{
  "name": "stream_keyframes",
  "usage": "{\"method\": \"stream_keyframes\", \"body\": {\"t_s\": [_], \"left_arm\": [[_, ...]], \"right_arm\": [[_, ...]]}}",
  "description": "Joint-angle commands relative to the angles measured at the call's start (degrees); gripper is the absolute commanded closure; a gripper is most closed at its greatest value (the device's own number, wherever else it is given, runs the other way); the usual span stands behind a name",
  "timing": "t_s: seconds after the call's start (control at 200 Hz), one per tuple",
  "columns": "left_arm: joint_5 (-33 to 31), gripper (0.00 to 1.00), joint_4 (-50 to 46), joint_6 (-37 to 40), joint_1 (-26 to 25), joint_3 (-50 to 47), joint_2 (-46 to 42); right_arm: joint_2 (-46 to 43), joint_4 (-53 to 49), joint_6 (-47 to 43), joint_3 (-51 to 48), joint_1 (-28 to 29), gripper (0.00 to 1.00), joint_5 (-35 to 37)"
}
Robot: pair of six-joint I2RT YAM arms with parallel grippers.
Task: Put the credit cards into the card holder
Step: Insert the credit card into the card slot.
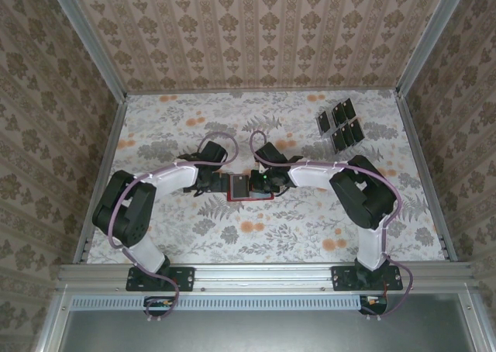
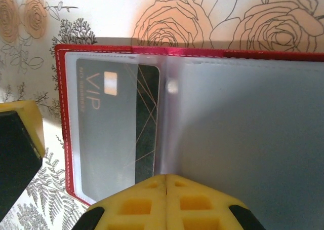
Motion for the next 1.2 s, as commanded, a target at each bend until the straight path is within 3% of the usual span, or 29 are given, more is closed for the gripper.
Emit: {"method": "stream_keyframes", "body": {"t_s": [0.0, 1.195], "left_arm": [[0.76, 0.00, 0.15, 0.51, -0.05, -0.92, 1.22], [1.40, 0.00, 0.32, 0.19, -0.37, -1.82, -0.71]], "right_arm": [[1.25, 0.82, -0.07, 1.11, -0.19, 0.92, -0.57], [5.37, 1.55, 0.39, 7.40, 1.23, 0.91, -5.60]]}}
